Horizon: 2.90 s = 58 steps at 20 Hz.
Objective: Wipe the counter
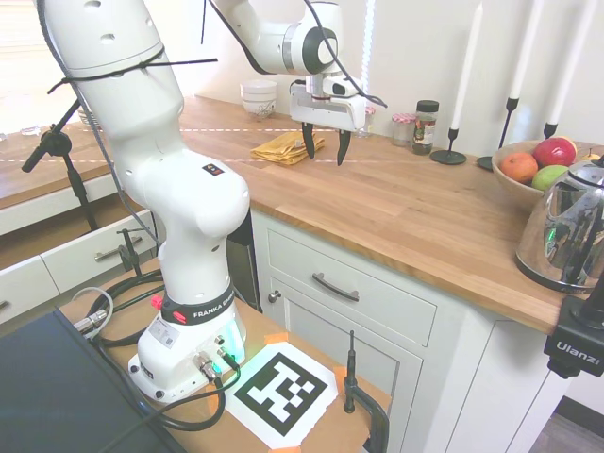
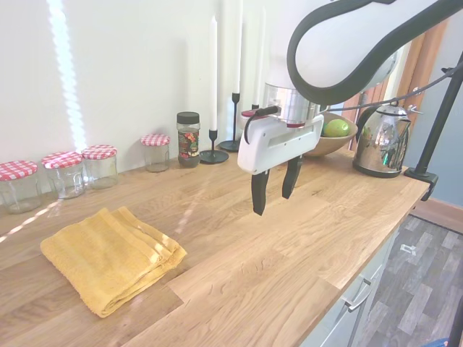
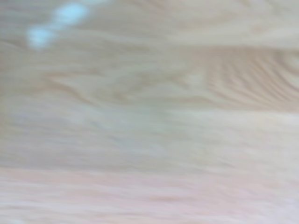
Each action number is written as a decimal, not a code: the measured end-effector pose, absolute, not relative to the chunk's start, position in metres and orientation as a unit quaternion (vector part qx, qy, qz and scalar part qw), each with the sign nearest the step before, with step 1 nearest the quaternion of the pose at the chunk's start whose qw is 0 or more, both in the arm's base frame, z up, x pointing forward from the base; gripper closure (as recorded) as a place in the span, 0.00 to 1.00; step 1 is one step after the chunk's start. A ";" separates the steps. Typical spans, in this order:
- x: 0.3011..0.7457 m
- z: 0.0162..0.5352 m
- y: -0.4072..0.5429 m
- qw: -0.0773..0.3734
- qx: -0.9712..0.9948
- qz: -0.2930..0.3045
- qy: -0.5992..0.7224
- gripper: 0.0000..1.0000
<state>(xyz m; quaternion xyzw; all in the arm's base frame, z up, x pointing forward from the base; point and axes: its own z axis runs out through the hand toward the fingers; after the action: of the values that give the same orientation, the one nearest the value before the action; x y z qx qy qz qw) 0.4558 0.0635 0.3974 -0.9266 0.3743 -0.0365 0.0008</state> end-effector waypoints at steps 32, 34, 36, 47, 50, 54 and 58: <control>0.585 0.348 0.274 -0.055 -0.958 -0.015 0.282 0.00; 0.589 0.339 0.280 -0.059 -0.959 -0.013 0.277 0.00; 0.591 0.337 0.285 -0.062 -0.960 -0.011 0.274 0.00; 0.600 0.334 0.286 -0.072 -0.958 -0.002 0.277 1.00; 0.601 0.334 0.284 -0.068 -0.957 -0.002 0.280 1.00; 0.604 0.334 0.282 -0.062 -0.957 -0.005 0.284 1.00; 0.609 0.334 0.275 -0.059 -0.955 -0.008 0.292 1.00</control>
<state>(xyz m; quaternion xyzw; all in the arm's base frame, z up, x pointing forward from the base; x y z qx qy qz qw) 0.6089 0.2748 0.3340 -0.9547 0.2916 -0.0085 -0.0593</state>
